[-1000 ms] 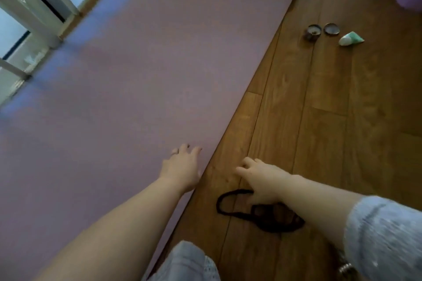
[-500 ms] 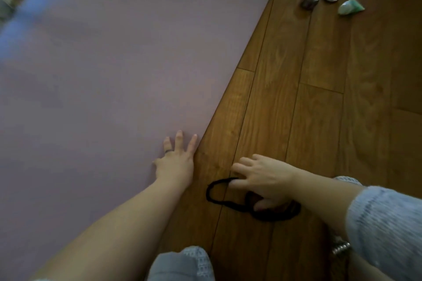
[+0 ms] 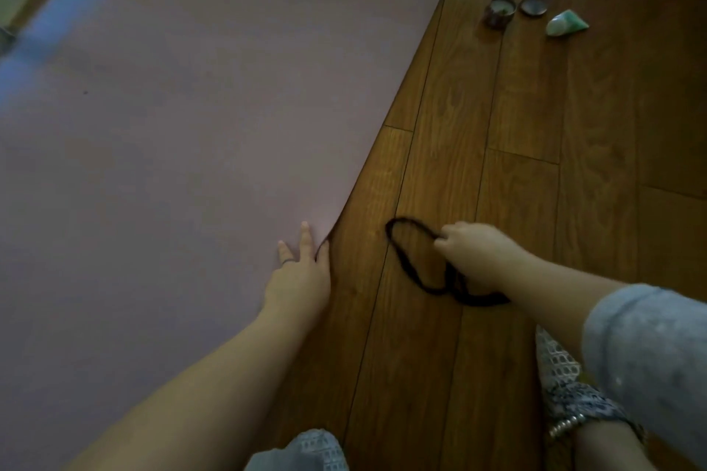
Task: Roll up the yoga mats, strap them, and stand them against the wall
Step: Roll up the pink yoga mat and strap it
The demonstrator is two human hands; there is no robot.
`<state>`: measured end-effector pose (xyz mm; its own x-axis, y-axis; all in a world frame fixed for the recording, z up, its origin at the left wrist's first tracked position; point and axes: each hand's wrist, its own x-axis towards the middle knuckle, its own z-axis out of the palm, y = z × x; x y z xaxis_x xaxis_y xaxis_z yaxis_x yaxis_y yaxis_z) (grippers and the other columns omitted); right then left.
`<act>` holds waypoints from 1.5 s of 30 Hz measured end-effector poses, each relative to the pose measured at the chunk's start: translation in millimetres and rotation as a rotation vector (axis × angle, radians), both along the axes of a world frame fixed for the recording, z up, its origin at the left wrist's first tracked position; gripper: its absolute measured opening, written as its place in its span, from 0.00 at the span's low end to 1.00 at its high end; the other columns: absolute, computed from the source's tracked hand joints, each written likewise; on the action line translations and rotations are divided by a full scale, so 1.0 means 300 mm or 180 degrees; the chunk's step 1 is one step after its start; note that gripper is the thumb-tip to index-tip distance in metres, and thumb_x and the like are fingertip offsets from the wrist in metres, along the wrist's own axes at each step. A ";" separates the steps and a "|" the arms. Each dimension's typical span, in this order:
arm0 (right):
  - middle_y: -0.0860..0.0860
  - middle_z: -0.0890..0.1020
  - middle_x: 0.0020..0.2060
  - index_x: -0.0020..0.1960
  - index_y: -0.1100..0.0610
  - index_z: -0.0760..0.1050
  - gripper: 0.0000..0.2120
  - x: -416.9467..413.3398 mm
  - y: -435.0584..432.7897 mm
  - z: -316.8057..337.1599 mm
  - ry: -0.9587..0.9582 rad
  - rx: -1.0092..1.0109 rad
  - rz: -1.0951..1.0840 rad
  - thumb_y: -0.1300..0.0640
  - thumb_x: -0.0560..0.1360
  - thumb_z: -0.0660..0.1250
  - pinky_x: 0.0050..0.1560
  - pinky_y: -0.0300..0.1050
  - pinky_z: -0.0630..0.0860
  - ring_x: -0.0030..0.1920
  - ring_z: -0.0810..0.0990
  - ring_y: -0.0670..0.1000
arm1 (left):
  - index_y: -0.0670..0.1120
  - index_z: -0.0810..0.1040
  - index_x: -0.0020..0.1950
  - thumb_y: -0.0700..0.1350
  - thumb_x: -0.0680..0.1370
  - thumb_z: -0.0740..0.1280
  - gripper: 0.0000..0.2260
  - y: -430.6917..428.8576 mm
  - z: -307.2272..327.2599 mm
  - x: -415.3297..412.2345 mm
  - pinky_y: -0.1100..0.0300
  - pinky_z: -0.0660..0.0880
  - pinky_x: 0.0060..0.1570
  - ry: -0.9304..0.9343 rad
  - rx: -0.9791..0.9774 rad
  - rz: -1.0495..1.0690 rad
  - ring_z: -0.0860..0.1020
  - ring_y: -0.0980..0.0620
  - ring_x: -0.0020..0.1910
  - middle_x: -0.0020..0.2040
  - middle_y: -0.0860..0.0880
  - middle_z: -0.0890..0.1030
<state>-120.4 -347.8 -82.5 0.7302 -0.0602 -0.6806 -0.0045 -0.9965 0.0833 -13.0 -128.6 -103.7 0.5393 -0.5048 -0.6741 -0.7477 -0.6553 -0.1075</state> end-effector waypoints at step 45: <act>0.50 0.80 0.46 0.51 0.51 0.79 0.07 0.235 0.732 1.374 -0.2302 0.0914 -0.1926 0.56 0.74 0.65 0.41 0.42 0.76 0.44 0.79 0.53 | 0.42 0.55 0.76 0.39 0.77 0.62 0.29 0.386 1.700 0.291 0.50 0.58 0.72 -0.1374 -0.3911 0.1512 0.61 0.40 0.72 0.75 0.41 0.57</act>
